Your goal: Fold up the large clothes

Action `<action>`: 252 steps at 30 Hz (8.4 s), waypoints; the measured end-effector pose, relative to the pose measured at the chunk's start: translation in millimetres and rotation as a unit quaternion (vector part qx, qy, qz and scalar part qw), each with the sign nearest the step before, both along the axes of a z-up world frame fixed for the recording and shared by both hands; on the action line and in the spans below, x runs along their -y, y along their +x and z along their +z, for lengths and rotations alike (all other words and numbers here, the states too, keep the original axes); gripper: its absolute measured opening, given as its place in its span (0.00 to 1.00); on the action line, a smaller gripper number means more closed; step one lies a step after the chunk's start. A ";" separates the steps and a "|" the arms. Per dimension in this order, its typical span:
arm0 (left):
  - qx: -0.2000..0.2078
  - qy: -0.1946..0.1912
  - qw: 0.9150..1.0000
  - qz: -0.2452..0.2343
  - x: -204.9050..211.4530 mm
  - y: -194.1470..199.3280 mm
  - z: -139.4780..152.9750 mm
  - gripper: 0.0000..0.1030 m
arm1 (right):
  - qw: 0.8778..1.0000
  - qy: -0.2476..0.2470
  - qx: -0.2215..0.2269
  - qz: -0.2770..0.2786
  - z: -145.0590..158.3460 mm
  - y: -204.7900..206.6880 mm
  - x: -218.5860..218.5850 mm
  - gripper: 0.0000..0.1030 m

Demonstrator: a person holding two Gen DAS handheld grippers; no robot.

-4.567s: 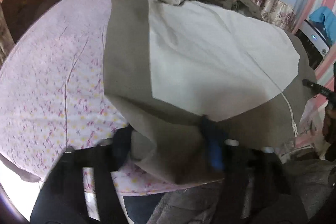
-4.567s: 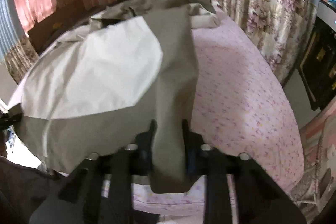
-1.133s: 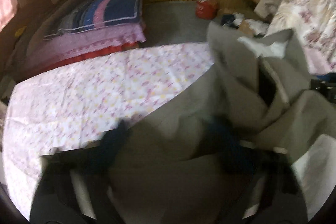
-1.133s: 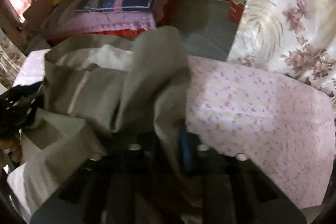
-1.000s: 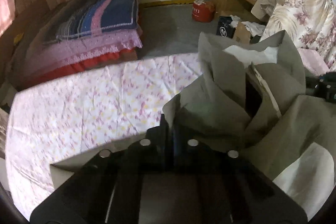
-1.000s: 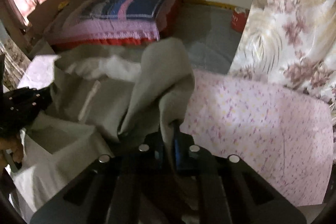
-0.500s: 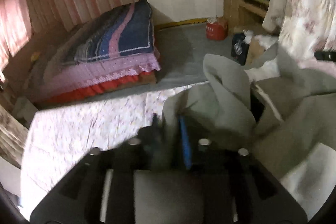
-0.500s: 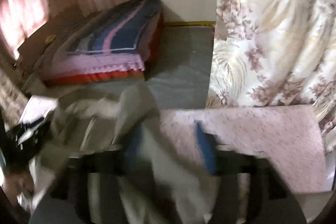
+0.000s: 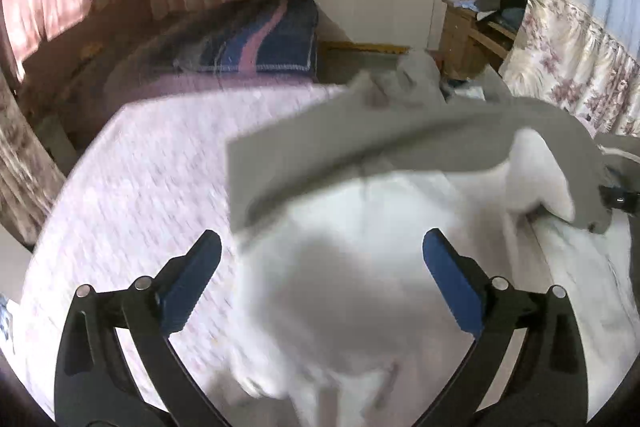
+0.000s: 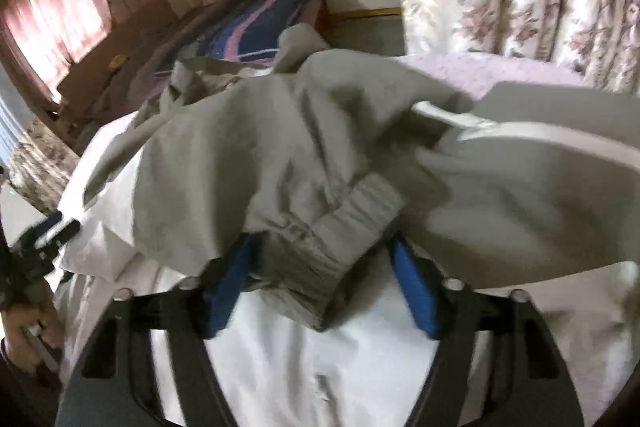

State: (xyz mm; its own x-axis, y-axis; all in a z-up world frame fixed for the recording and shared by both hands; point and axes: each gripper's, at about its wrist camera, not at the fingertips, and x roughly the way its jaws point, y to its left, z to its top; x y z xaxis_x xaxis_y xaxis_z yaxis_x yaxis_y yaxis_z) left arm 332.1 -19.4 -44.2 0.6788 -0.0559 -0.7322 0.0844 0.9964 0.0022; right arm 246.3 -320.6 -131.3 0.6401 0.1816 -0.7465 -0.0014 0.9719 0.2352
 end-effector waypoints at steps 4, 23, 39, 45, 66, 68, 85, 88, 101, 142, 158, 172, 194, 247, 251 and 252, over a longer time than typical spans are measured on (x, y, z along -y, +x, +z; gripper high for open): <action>0.005 0.032 0.999 -0.015 10.2 -14.7 -3.8 0.97 | 0.999 -0.014 0.036 0.001 17.3 -14.0 6.0 0.14; -0.049 0.048 0.997 0.036 -29.1 16.3 -36.6 0.97 | 0.993 -0.114 0.012 -0.031 30.8 -52.2 57.4 0.46; -0.026 0.131 0.991 0.004 -32.9 24.0 -43.9 0.10 | 0.994 -0.106 -0.004 -0.013 2.3 -49.8 23.0 0.26; -0.020 0.082 0.995 0.049 -62.7 24.5 -43.1 0.43 | 0.994 -0.111 0.003 -0.023 -9.6 -49.5 26.3 0.34; 0.092 -0.025 0.995 0.022 -69.9 -143.0 56.0 0.97 | 0.981 -0.128 0.111 -0.096 76.0 -212.8 76.7 0.74; 0.103 -0.021 0.994 0.037 -82.0 -153.6 59.8 0.97 | 0.977 -0.141 0.114 -0.115 80.9 -232.7 90.0 0.75; 0.087 -0.056 0.993 0.055 -101.8 -176.9 47.5 0.97 | 0.971 -0.114 0.060 -0.204 37.8 -296.9 201.1 0.86; 0.084 -0.053 0.994 0.046 -95.7 -176.8 47.5 0.97 | 0.974 -0.083 0.063 -0.203 22.0 -291.2 208.7 0.84; 0.091 -0.040 0.994 0.043 -95.6 -185.7 58.9 0.97 | 0.882 -0.060 0.150 -0.442 69.5 -360.6 309.1 0.22; 0.059 -0.053 0.997 0.004 -36.2 -108.7 59.4 0.97 | 0.995 0.022 0.077 0.060 52.5 -45.6 -143.7 0.56; 0.030 -0.055 0.994 -0.085 62.6 -103.0 24.5 0.97 | 0.991 -0.055 0.118 -0.029 66.3 -100.8 -38.4 0.77; -0.009 -0.072 0.991 -0.115 166.0 -69.8 -7.3 0.81 | 0.985 -0.078 0.085 -0.126 46.8 -134.3 66.2 0.77; 0.042 -0.029 0.999 0.015 -8.7 -39.4 46.5 0.05 | 0.988 -0.107 0.063 -0.095 46.9 -96.1 43.7 0.79; -0.023 0.043 0.999 0.008 64.5 29.5 -42.3 0.97 | 0.985 -0.167 0.021 -0.041 4.0 26.9 -44.8 0.86; -0.023 0.059 0.997 0.038 33.8 39.7 -42.7 0.96 | 0.987 -0.149 -0.007 -0.060 -11.1 32.8 -14.0 0.86; -0.027 0.059 0.997 0.030 30.7 41.0 -42.9 0.95 | 0.987 -0.149 -0.006 -0.063 -9.8 31.1 -12.3 0.86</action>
State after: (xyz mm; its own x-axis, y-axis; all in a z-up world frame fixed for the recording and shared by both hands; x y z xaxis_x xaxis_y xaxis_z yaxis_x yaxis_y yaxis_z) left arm 373.1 -50.1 -87.1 0.6377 0.0724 -0.7669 0.0287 0.9927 0.1176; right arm 277.3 -308.3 -141.1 0.6347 -0.1278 -0.7622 0.1245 0.9903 -0.0623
